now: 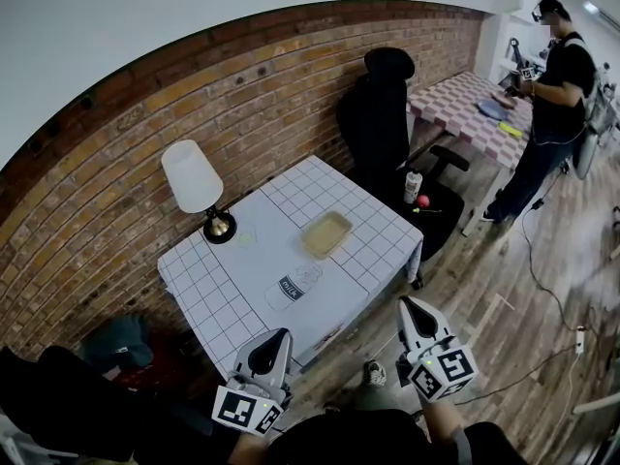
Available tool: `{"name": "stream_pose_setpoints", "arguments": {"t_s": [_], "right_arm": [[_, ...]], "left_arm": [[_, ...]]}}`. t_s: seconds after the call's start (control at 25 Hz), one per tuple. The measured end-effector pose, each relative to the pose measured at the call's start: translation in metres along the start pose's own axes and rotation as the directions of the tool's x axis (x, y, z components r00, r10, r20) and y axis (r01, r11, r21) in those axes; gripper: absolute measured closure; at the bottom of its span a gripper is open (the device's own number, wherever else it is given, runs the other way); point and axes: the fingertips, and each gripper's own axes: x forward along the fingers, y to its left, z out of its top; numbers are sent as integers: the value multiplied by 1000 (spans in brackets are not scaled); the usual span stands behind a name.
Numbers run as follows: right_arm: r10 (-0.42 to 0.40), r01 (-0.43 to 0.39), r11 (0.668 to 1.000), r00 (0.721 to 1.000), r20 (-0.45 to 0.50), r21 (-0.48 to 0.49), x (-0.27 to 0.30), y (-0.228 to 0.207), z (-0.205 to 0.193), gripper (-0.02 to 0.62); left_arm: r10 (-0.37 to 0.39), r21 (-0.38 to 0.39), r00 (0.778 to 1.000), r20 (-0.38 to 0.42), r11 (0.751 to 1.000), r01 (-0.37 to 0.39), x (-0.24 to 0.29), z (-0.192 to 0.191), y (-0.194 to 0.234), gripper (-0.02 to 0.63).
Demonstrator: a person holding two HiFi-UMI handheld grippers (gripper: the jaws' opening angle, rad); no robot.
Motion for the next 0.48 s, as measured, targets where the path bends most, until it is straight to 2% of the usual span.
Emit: {"name": "stream_pose_setpoints", "arguments": {"t_s": [0.2, 0.48], "right_arm": [[25, -25, 1000, 1000, -8, -2, 17, -22, 1, 591], [100, -99, 995, 994, -44, 14, 54, -55, -2, 591]], "left_arm": [[26, 1, 1000, -12, 1000, -26, 28, -6, 3, 597], [89, -11, 996, -30, 996, -90, 74, -18, 10, 597]]}}
